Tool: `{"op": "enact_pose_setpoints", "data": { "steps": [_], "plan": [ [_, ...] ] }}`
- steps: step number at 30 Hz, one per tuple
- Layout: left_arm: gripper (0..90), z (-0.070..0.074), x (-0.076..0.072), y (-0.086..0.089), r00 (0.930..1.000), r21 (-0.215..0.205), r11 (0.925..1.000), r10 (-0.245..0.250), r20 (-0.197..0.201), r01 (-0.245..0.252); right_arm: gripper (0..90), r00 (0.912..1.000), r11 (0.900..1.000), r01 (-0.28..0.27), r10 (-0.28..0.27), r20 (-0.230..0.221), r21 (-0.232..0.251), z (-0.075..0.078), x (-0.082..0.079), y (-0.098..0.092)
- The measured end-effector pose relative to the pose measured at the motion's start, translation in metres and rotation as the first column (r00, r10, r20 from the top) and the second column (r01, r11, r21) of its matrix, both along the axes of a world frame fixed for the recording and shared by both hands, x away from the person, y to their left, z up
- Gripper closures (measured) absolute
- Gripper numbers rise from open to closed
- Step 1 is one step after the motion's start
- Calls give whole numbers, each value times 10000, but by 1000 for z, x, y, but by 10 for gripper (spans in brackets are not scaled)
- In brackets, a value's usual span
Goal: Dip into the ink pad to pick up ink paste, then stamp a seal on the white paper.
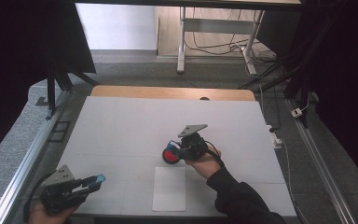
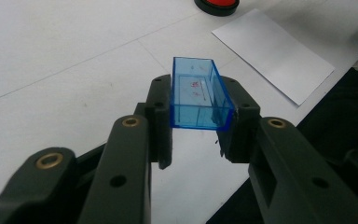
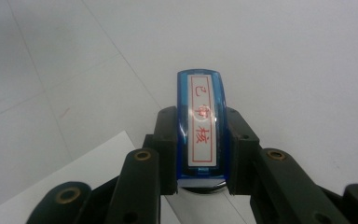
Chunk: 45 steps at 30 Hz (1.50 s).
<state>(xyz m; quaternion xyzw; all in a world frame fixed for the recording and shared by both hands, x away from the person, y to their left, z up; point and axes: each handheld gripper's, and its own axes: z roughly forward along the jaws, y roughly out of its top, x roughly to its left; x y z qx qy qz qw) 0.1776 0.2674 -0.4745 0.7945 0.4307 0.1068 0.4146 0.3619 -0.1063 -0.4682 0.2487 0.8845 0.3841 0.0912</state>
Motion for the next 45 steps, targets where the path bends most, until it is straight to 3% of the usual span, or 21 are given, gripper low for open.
{"op": "enact_pose_setpoints", "data": {
  "steps": [18, 34, 45],
  "plan": [
    [677, 0, 0, 0, 10000, -29, 10000, -16, 52, 16, 706, 9992, 9950, -341, 317, 261, 942, 24, -24, -18],
    [676, 1, -1, 0, 9999, 4, 10000, -37, 103, 37, 706, 9972, 9894, -657, 604, 448, 1297, 33, -50, -33],
    [677, 1, -1, 1, 9999, -31, 10000, -1, 104, 2, 707, 9961, 9879, -826, 775, 432, 1312, 34, -60, -35]
  ]
}}
